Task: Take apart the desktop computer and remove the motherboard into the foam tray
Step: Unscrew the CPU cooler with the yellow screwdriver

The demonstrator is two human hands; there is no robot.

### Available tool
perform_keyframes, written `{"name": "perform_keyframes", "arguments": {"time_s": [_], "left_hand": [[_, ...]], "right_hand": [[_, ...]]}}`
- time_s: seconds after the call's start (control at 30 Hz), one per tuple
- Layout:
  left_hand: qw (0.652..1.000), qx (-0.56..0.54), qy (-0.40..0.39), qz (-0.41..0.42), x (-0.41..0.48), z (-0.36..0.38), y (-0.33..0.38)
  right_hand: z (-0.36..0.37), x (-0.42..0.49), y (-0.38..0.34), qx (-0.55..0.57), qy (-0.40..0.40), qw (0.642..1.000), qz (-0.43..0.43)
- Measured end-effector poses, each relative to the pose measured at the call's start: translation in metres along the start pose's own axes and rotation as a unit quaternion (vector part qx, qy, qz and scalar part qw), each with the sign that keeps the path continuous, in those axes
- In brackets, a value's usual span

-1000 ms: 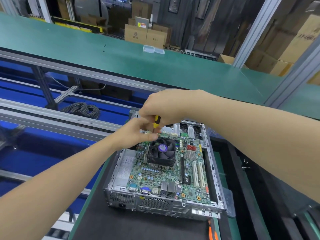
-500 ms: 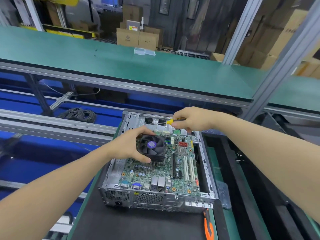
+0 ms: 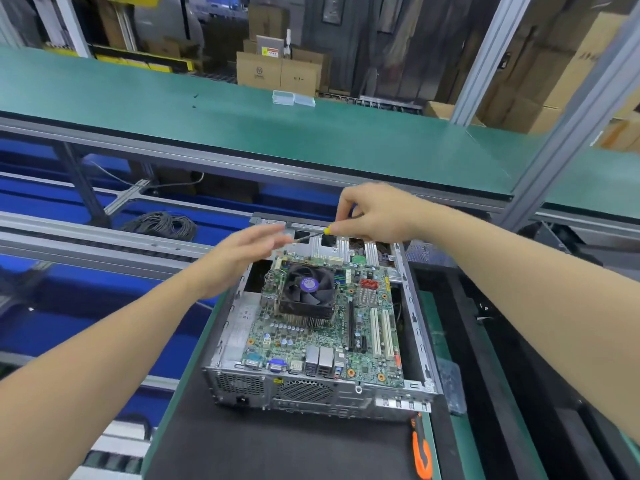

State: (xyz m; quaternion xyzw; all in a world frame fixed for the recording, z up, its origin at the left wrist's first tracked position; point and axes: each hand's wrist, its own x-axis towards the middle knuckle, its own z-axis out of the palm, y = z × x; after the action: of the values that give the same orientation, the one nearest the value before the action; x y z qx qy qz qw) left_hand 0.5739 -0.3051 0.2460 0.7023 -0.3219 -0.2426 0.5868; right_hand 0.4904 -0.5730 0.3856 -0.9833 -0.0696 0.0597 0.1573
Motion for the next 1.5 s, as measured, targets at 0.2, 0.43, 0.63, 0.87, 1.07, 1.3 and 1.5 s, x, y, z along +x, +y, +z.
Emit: {"name": "perform_keyframes", "arguments": {"time_s": [0.2,0.43,0.63,0.87,1.07,1.3,1.5], "left_hand": [[0.995,0.076,0.059,0.025,0.0,-0.004,-0.002],[0.995,0.05,0.063,0.051,0.001,0.003,-0.012],[0.99,0.074,0.109,0.053,0.01,0.009,-0.021],[0.989,0.087,0.114,0.042,0.015,0.01,-0.028],[0.989,0.092,0.105,0.043,0.016,0.01,-0.028],[0.991,0.077,0.097,0.044,0.014,0.009,-0.029],[0.996,0.035,0.047,0.061,0.013,0.005,-0.019]], "right_hand": [[0.0,0.034,-0.061,0.035,-0.002,0.999,-0.033],[0.003,0.064,-0.086,-0.056,-0.003,0.998,0.008],[0.007,0.071,-0.092,-0.084,-0.026,0.996,0.012],[0.014,0.071,-0.087,-0.072,-0.029,0.997,0.023],[0.012,0.074,-0.083,-0.068,-0.023,0.997,0.019],[0.014,0.073,-0.085,-0.069,-0.035,0.997,0.007],[0.003,0.072,-0.097,-0.164,-0.113,0.979,-0.049]]}}
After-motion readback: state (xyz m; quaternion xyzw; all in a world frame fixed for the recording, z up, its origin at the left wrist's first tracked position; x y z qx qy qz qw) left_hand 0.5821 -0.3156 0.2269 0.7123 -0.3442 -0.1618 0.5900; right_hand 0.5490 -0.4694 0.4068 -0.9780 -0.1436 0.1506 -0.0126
